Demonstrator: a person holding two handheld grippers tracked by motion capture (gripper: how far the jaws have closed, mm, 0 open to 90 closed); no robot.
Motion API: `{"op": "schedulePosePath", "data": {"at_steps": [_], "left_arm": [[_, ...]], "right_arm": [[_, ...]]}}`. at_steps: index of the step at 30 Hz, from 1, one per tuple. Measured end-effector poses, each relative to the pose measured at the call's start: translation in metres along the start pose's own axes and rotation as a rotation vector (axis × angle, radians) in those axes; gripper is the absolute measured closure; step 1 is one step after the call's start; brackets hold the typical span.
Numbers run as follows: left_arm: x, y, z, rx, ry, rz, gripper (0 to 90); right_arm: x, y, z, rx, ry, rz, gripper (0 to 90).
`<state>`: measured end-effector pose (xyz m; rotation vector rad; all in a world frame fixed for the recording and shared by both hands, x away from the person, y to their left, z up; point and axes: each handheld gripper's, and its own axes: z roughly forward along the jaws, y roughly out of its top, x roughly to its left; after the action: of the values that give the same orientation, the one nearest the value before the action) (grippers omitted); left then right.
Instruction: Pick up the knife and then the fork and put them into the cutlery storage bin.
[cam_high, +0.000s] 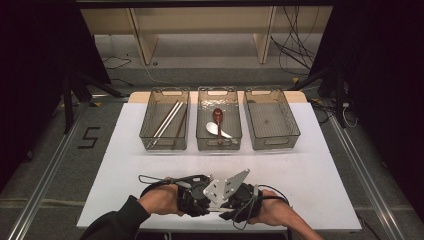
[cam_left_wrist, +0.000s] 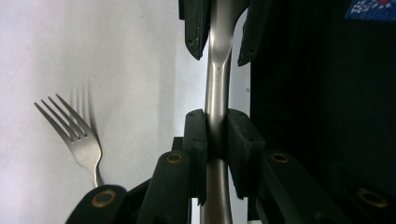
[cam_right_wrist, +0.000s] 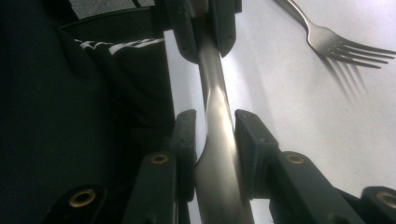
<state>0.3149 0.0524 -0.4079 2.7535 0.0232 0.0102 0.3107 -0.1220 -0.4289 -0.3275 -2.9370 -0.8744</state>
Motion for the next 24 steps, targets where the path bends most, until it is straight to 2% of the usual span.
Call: {"op": "schedulePosePath", "data": {"at_steps": [10,15,18,20,24], "left_arm": [[0.001,0.001,0.003,-0.058,0.003,-0.008,76.5],[0.002,0.001,0.006,-0.088,0.005,-0.015,76.0],[0.004,0.000,0.006,-0.111,0.008,-0.036,74.8],[0.005,0.000,0.005,-0.109,0.018,-0.034,74.1],[0.009,-0.003,0.001,-0.105,0.052,-0.063,64.5]], "right_arm": [[0.001,0.002,-0.014,0.005,-0.010,-0.006,71.3],[0.002,0.002,-0.017,0.035,-0.014,0.014,71.3],[0.001,0.003,-0.020,0.051,-0.026,0.022,71.4],[0.001,0.002,-0.022,0.050,-0.031,0.024,71.4],[-0.002,0.000,-0.023,0.076,-0.056,0.034,71.4]]}}
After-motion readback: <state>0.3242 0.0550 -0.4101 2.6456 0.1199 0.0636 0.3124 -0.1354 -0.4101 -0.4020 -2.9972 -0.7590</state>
